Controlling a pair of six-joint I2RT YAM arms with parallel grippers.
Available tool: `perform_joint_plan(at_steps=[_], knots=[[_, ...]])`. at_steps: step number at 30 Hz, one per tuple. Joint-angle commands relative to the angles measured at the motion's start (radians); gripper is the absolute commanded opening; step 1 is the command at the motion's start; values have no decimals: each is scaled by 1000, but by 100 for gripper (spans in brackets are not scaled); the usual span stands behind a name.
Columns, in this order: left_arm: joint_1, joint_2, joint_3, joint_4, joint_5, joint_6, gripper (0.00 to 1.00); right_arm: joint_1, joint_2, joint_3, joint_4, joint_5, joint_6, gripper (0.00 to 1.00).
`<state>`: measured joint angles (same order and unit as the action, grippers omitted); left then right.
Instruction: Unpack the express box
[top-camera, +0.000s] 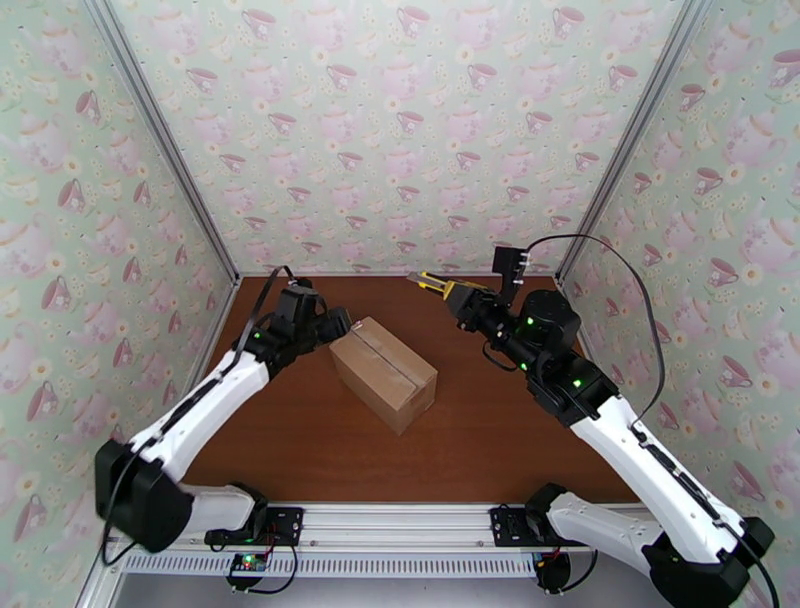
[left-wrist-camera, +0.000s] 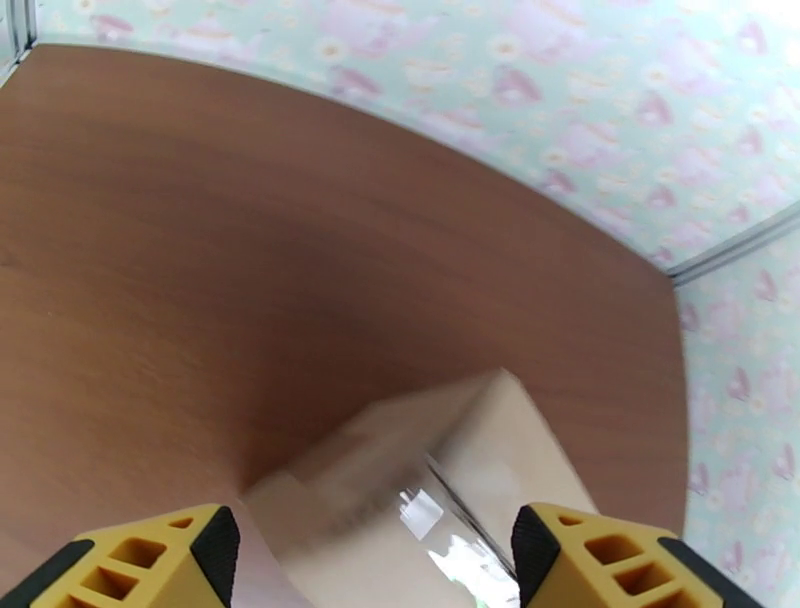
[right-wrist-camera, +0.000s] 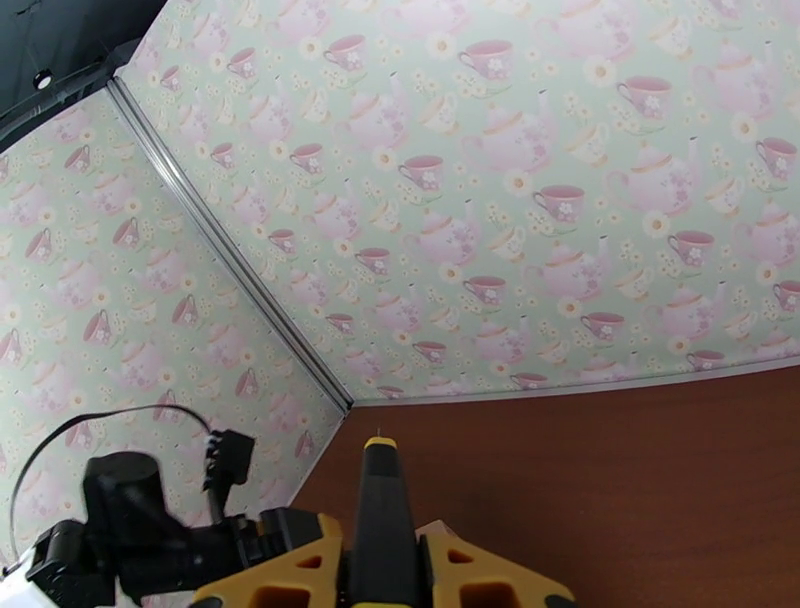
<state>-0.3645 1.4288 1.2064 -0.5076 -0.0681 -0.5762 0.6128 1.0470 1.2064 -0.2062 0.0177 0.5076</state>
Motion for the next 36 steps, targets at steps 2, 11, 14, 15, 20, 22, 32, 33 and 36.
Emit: perform_joint_plan(at_steps=[2,11,14,15,20,22,32,33,36], knots=[[52,129,74,46,80,85,75,-5,-32,6,-9,-22,-5,0],[57,323,119,131,305,163,70,-7,-72,-7,-29,-32,23,0],[41,350,104,182,373,206,70,-6,-84,-24,-29,-26,33,0],[39,360,102,193,400,213,70,-5,-86,-28,-30,-24,39,0],[38,408,84,284,512,203,70,-6,-101,-53,-24,-32,78,0],[37,430,84,317,548,192,70,-6,-109,-66,-18,-40,102,0],[42,470,95,392,544,134,69,14,-183,-166,0,-44,188,0],[45,460,90,384,524,134,69,16,-184,-167,-7,-41,185,0],[77,409,58,362,464,134,69,25,-185,-168,-26,-37,165,0]])
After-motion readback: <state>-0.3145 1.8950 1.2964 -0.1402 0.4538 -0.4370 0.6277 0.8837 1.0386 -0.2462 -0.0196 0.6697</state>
